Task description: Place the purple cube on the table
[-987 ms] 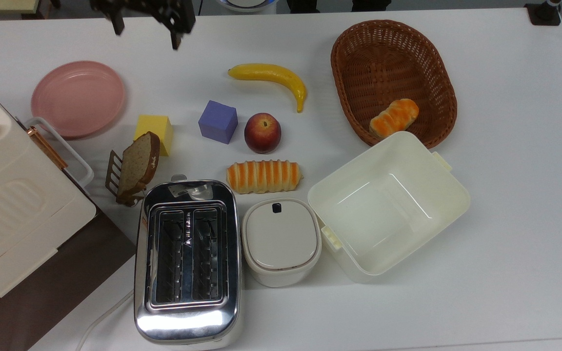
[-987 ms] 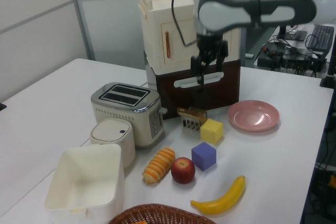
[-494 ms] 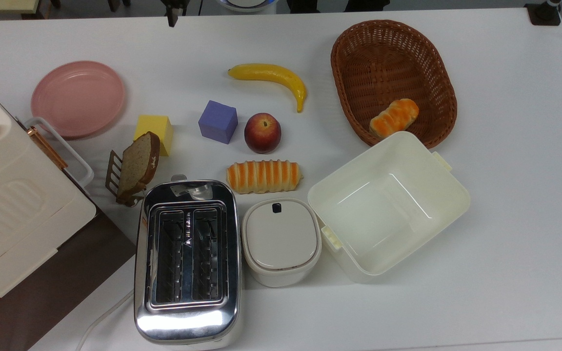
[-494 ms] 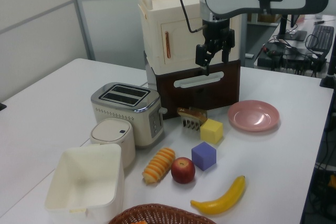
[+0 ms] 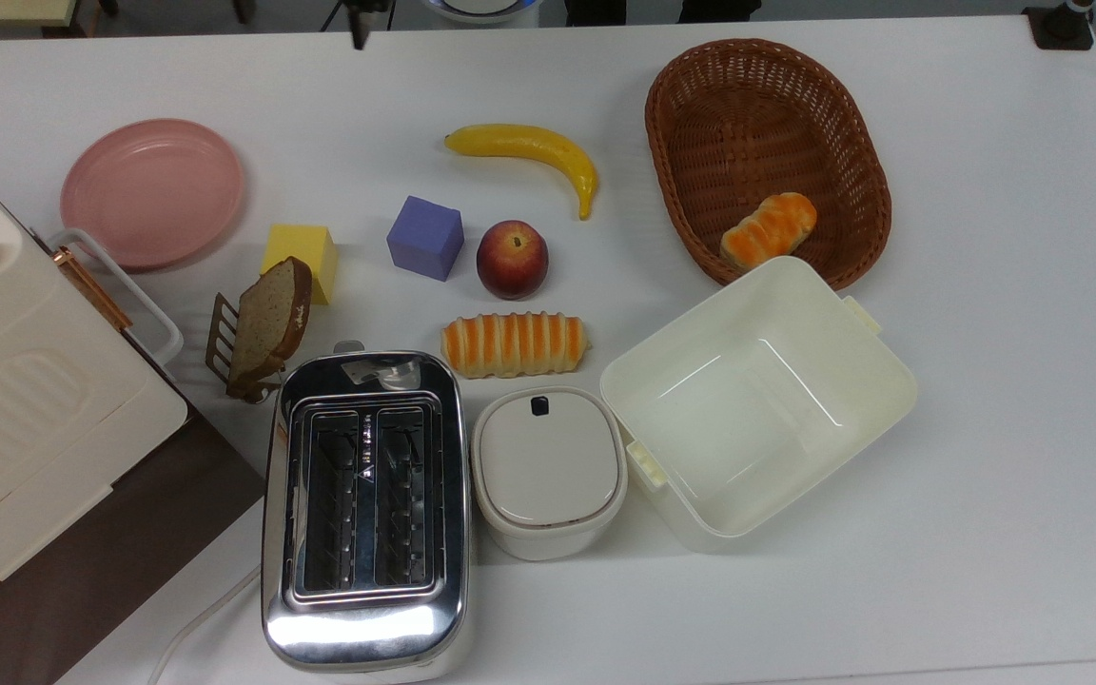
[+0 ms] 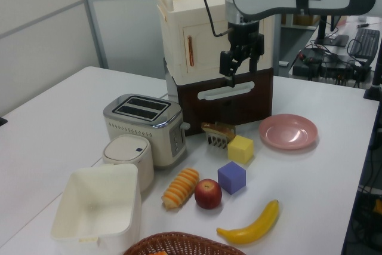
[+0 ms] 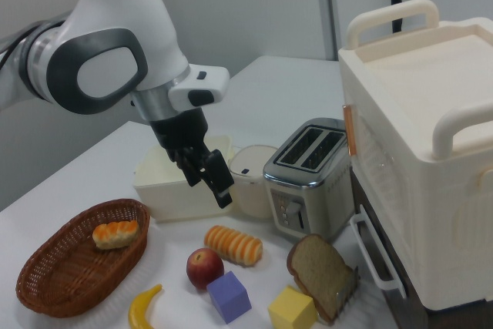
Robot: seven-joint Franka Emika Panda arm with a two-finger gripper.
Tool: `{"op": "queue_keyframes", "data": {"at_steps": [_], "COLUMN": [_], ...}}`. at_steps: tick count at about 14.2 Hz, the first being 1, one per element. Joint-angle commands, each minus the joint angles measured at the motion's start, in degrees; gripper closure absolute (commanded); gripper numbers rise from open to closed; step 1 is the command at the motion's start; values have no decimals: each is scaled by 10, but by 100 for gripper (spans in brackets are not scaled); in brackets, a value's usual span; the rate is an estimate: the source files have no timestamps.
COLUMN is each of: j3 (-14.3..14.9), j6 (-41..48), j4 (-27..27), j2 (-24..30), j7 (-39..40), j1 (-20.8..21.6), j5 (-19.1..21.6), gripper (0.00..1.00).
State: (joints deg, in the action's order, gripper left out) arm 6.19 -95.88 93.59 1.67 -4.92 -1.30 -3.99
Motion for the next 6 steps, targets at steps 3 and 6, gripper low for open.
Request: {"op": "queue_keyframes", "data": {"at_steps": [3,6], "j3": [89,89], "j6": [16,17], "j4": [2,2], "j2": [10,10], "j7": [-2,0], "j1": [107,107], "j5": [8,10], "gripper": [0,0]}}
